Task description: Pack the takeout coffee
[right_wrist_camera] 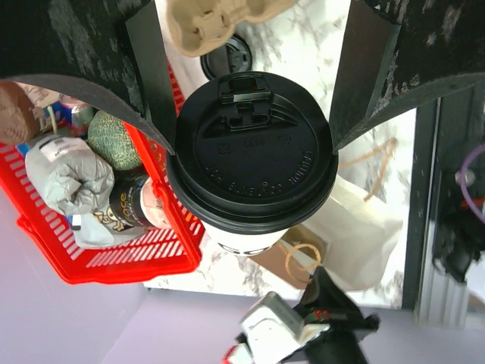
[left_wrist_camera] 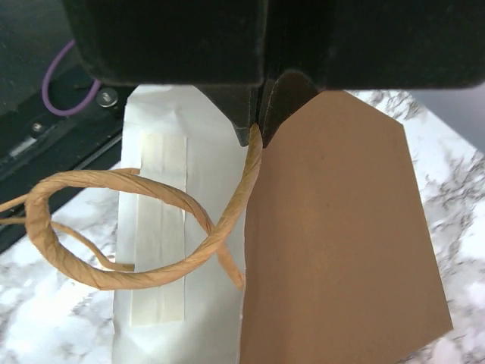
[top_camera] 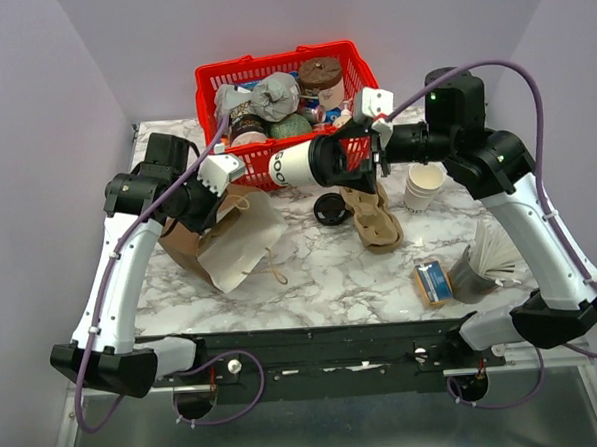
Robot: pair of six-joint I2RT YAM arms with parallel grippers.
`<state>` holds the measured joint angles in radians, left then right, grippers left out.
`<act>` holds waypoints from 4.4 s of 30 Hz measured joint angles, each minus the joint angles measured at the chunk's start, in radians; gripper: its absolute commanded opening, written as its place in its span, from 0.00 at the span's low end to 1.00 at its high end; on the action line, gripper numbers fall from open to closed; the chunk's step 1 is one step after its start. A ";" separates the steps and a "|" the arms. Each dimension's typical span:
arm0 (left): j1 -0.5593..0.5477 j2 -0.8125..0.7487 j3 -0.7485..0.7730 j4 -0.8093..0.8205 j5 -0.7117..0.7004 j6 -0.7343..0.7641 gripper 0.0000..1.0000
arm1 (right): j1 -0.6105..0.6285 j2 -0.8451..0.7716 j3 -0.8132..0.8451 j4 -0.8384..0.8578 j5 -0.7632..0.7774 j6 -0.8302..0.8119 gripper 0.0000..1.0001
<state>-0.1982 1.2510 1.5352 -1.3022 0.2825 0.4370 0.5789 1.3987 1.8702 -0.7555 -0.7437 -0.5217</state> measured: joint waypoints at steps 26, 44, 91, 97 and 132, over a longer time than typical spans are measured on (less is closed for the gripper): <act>-0.183 0.060 0.130 -0.031 0.155 -0.022 0.00 | 0.424 -0.084 -0.229 -0.158 0.280 -0.635 0.58; -0.222 0.050 0.143 0.076 0.064 -0.034 0.00 | 0.428 -0.055 -0.227 -0.130 0.355 -0.677 0.57; -0.448 0.043 0.018 0.253 -0.071 -0.114 0.00 | 0.509 -0.052 -0.430 -0.012 0.577 -0.560 0.55; -0.448 0.041 -0.008 0.262 -0.013 -0.172 0.00 | 0.544 -0.050 -0.484 0.016 0.670 -0.558 0.54; -0.448 -0.072 -0.117 0.325 0.029 -0.288 0.00 | 0.600 -0.010 -0.632 0.063 0.885 -0.387 0.38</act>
<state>-0.6464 1.1793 1.4181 -0.9771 0.3115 0.1493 1.1790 1.3888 1.2381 -0.6926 0.1417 -0.9089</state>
